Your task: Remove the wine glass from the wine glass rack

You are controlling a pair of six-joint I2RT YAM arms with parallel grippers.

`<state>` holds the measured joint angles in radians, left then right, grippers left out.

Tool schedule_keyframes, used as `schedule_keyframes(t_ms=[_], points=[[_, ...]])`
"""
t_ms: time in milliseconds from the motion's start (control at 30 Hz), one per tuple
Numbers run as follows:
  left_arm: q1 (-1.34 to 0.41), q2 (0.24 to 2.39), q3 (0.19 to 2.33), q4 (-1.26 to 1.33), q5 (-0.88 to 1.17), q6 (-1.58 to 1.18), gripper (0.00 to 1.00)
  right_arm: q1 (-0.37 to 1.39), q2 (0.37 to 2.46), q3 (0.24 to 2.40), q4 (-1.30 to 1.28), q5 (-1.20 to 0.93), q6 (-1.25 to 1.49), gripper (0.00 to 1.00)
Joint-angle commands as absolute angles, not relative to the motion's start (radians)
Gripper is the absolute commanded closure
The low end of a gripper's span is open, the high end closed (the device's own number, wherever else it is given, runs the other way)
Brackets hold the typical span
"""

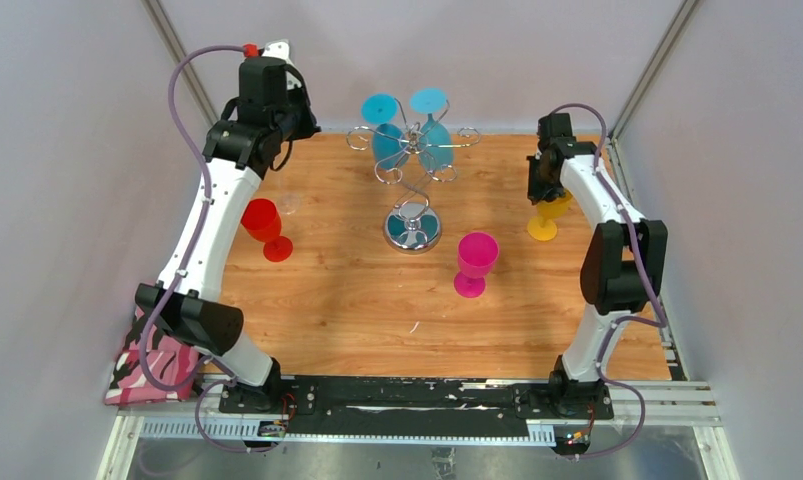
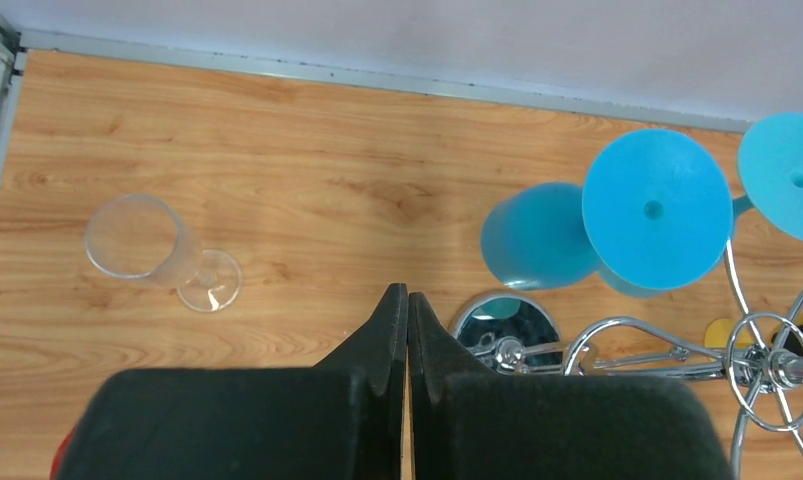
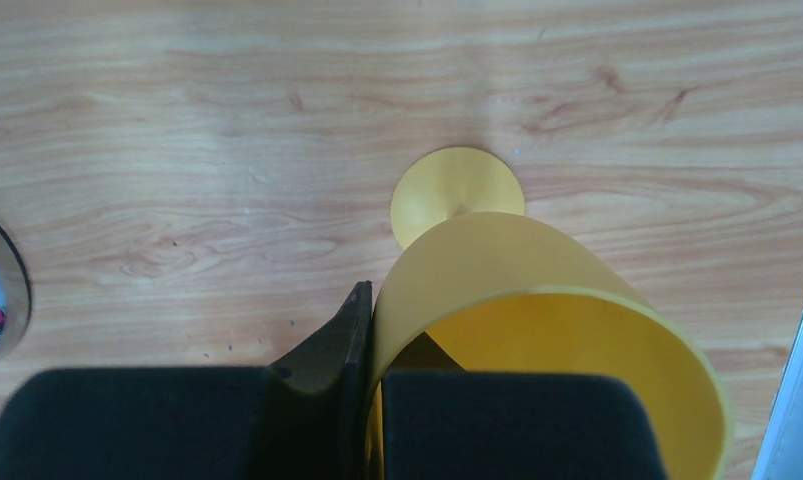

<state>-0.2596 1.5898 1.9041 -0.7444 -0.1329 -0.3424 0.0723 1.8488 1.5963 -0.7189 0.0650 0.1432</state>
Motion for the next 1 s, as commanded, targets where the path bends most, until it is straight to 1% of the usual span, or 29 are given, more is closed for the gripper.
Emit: schedule_keyframes(t_ms=[0, 167, 267, 333, 500, 567, 633, 700, 900, 967], points=[[-0.264, 1.534, 1.899, -0.694, -0.132, -0.308, 1.00, 0.058, 1.843, 1.580, -0.675, 0.103, 0.151, 1.00], [-0.264, 1.526, 1.865, -0.663, -0.120, -0.312, 1.00, 0.058, 1.780, 1.480, -0.609, 0.088, 0.162, 1.00], [-0.264, 1.534, 1.863, -0.660, -0.116, -0.316, 1.00, 0.058, 1.756, 1.462, -0.608, 0.089, 0.164, 1.00], [-0.264, 1.543, 1.869, -0.660, -0.107, -0.318, 1.00, 0.059, 1.744, 1.467, -0.623, 0.086, 0.171, 0.93], [-0.264, 1.567, 1.889, -0.659, -0.081, -0.316, 1.00, 0.058, 1.706, 1.494, -0.646, 0.084, 0.180, 0.84], [-0.264, 1.576, 1.893, -0.658, -0.071, -0.315, 1.00, 0.059, 1.695, 1.507, -0.656, 0.086, 0.178, 0.76], [-0.264, 1.584, 1.893, -0.657, -0.064, -0.314, 1.00, 0.058, 1.691, 1.526, -0.666, 0.084, 0.175, 0.72], [-0.264, 1.589, 1.893, -0.652, -0.054, -0.315, 1.00, 0.059, 1.690, 1.544, -0.677, 0.087, 0.173, 0.66], [-0.264, 1.592, 1.893, -0.647, -0.041, -0.312, 1.00, 0.058, 1.685, 1.587, -0.703, 0.064, 0.173, 0.64], [-0.257, 1.590, 1.883, -0.626, -0.011, -0.319, 0.96, 0.059, 1.665, 1.605, -0.711, 0.062, 0.175, 0.63]])
